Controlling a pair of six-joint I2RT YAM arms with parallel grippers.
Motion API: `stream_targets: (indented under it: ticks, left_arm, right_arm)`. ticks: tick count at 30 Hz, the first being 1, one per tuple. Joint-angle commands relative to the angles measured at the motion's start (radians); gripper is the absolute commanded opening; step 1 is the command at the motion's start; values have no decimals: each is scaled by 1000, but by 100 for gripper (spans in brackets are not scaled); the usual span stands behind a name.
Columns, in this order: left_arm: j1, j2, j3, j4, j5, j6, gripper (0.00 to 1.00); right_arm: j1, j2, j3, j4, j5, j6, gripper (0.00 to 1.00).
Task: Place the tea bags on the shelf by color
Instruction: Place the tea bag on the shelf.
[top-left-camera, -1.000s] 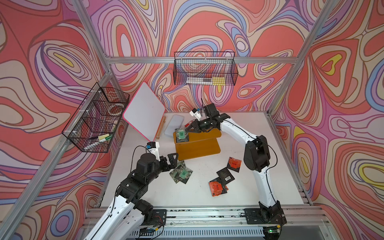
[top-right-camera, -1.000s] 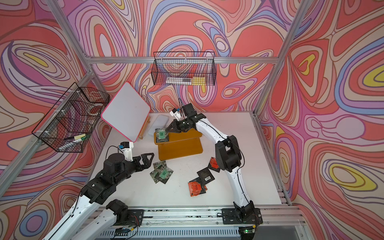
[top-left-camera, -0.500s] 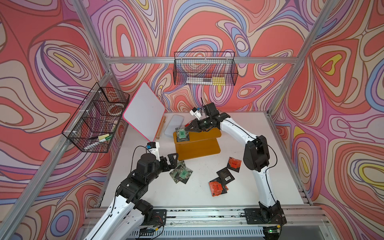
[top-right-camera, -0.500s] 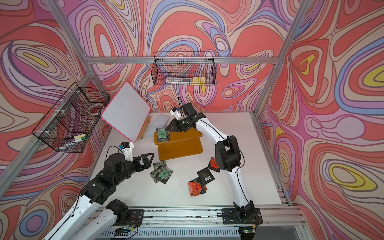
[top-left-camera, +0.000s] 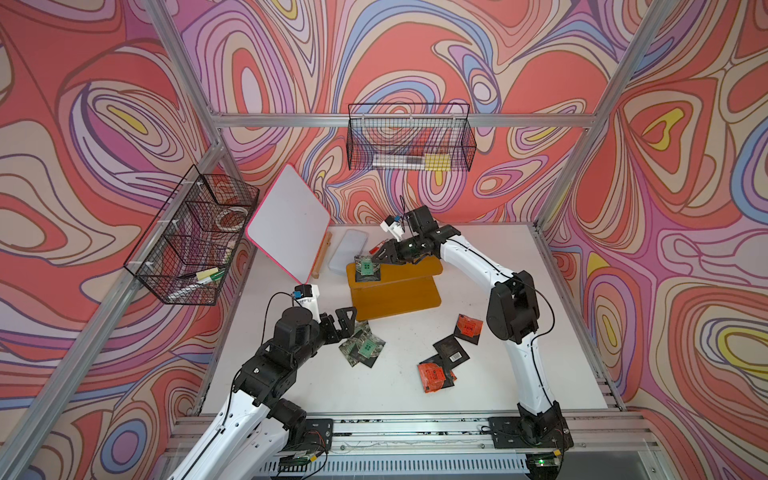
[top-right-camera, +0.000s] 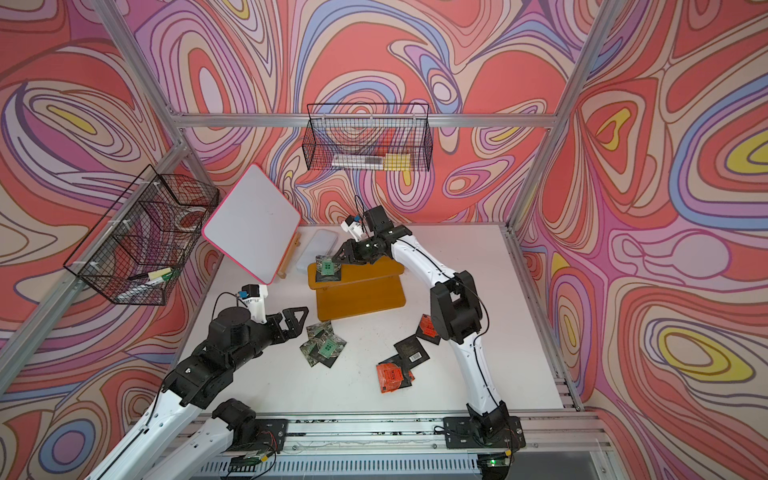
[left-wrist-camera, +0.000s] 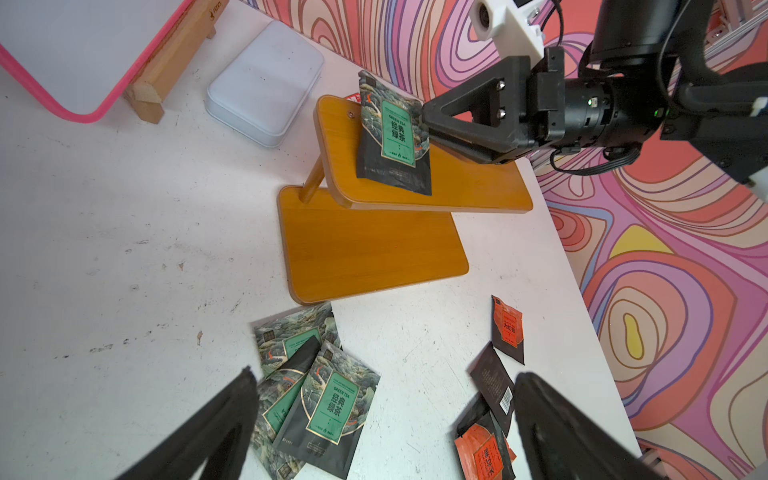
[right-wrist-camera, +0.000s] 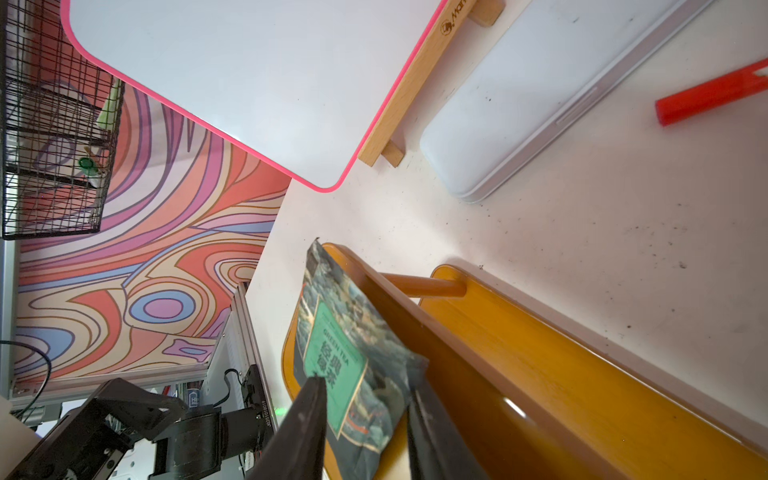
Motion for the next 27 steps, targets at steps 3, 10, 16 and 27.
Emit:
stream_targets:
  ticks: [3, 10, 16, 27]
  left_arm:
    - [7, -10, -11, 8, -11, -8, 99]
    - [8, -9, -11, 8, -13, -8, 99]
    - [7, -10, -12, 8, -13, -9, 99]
    - [7, -19, -13, 2, -18, -8, 99]
  right_arm:
    - [11, -12, -9, -15, 36, -61, 36]
    - [32, -18, -9, -34, 77, -96, 36]
    - [46, -21, -9, -37, 94, -109, 37]
    - [79, -34, -7, -52, 184, -159, 39]
